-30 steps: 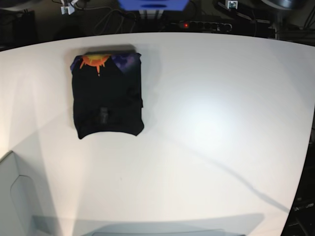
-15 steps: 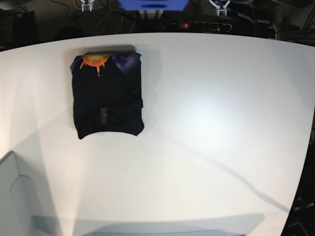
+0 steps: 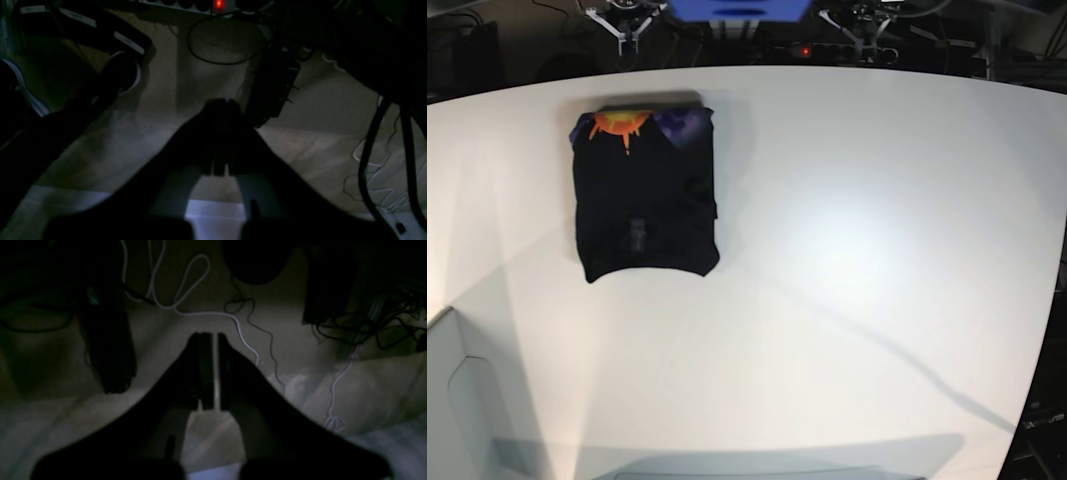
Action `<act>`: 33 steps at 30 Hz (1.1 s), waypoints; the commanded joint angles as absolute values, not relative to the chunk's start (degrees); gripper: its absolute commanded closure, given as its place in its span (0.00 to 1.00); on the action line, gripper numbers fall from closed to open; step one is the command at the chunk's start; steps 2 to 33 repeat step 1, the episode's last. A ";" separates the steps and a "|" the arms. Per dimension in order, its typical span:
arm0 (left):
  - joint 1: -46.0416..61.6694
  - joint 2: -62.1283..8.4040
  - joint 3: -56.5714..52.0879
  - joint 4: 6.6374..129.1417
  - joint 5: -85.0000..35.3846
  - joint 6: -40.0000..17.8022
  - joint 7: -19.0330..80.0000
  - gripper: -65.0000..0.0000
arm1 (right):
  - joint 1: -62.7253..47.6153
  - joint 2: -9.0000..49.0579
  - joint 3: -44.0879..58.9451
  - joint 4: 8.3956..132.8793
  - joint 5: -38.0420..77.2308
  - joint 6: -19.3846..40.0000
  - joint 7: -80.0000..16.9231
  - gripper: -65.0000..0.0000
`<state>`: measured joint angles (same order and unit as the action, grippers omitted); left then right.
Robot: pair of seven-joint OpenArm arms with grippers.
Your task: Fold the T-shirt properly
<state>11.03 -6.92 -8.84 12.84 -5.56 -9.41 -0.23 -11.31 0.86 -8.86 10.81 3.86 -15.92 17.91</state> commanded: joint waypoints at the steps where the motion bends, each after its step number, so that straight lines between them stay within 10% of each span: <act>1: 10.42 -7.16 -8.75 13.05 -5.49 -9.45 -0.75 1.00 | -11.91 0.92 -8.92 10.77 4.09 -17.01 18.33 1.00; 33: 10.42 -7.16 -8.75 13.05 -5.49 -9.45 -0.75 1.00 | -11.91 0.92 -8.92 10.77 4.09 -17.01 18.33 1.00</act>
